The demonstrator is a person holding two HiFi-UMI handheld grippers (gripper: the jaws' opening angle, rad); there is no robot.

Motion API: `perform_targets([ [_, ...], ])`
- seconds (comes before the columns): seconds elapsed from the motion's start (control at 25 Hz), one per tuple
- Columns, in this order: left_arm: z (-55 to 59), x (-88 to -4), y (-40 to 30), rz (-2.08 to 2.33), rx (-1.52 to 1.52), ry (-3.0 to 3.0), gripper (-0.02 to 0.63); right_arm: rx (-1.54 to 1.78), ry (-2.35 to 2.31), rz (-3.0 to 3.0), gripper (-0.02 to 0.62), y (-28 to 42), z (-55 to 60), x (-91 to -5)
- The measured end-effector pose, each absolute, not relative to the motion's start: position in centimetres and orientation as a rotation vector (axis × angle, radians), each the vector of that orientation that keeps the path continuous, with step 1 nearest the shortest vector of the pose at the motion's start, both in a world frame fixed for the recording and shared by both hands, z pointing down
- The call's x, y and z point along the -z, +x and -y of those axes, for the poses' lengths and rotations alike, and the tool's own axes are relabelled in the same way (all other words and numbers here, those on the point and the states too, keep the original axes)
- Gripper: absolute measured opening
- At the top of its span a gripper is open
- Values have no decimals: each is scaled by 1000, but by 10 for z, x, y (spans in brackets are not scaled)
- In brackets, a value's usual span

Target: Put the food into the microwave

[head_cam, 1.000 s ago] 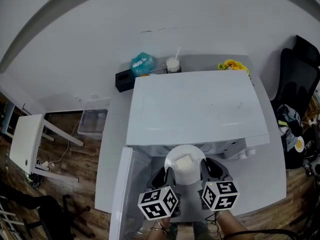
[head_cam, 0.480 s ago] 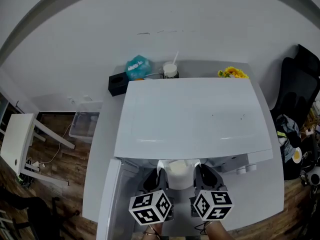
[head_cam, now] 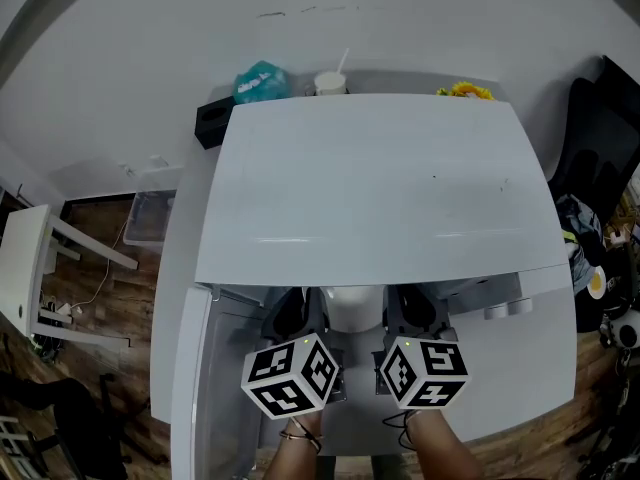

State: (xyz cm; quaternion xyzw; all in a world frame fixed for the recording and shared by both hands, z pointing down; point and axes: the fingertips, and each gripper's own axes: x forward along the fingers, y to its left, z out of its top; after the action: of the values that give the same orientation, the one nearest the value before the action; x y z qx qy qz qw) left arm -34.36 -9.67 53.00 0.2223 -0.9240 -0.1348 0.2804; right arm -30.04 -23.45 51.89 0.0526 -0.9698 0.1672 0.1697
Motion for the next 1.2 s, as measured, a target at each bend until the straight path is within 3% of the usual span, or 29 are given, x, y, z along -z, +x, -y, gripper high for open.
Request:
perform_targets([
  [1.2, 106, -545, -384, 2560, 277, 576, 83, -379, 261, 2721, 66, -336, 240, -538],
])
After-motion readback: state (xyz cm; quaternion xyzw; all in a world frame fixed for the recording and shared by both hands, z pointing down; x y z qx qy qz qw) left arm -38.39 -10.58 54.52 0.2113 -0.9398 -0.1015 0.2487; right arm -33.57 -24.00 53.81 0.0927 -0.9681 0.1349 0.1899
